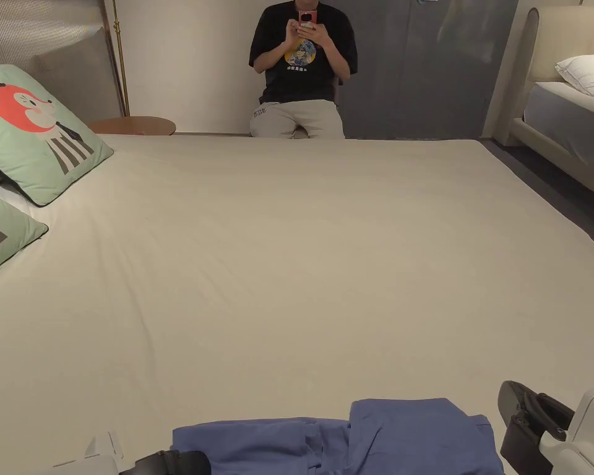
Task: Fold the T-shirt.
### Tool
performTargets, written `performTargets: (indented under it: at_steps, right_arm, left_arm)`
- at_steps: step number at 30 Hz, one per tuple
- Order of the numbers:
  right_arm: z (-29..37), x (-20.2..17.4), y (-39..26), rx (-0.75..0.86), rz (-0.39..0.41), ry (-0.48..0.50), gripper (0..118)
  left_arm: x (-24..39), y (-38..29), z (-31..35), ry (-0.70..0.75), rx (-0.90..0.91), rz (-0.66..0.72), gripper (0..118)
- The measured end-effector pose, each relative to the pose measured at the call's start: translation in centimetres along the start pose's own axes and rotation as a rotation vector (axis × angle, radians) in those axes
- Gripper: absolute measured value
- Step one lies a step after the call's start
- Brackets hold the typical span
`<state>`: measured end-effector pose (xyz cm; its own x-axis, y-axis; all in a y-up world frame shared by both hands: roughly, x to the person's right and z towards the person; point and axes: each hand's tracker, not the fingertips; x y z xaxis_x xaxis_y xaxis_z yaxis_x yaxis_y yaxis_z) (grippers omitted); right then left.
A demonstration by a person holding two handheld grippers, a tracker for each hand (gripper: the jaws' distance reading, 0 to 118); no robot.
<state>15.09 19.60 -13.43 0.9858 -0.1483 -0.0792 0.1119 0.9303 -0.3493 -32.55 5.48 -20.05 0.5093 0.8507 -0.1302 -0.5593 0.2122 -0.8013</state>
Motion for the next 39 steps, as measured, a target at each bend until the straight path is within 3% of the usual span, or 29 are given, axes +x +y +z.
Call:
performTargets:
  at_steps: [1,7,15,19,26,33,39]
  right_arm:
    - [0.0,0.0,0.0,-0.002,-0.001,0.004,1]
    - [0.0,-0.1,0.3,0.003,0.0,0.003,1]
    - [-0.4,0.3,-0.4,-0.002,-0.022,0.01,1]
    - [-0.5,0.0,-0.5,-0.01,-0.032,0.027,1]
    - [-0.1,0.7,-0.4,-0.004,-0.051,0.036,1]
    - [1.3,2.8,-0.5,0.014,-0.073,-0.011,1]
    - [1.8,5.2,-0.7,0.02,-0.095,-0.044,1]
  left_arm:
    - [-0.6,0.5,0.4,-0.062,0.012,0.038,12]
    - [-0.9,1.2,4.6,-0.058,0.086,0.085,10]
    - [-2.4,3.2,13.0,0.089,0.279,0.083,9]
    - [-0.4,3.4,13.6,0.055,0.311,0.045,9]
    - [6.7,2.8,5.2,-0.09,0.162,-0.125,9]
    - [13.5,-2.1,-7.7,0.075,0.015,-0.303,9]
    - [14.6,-5.6,-15.2,0.115,-0.052,-0.38,9]
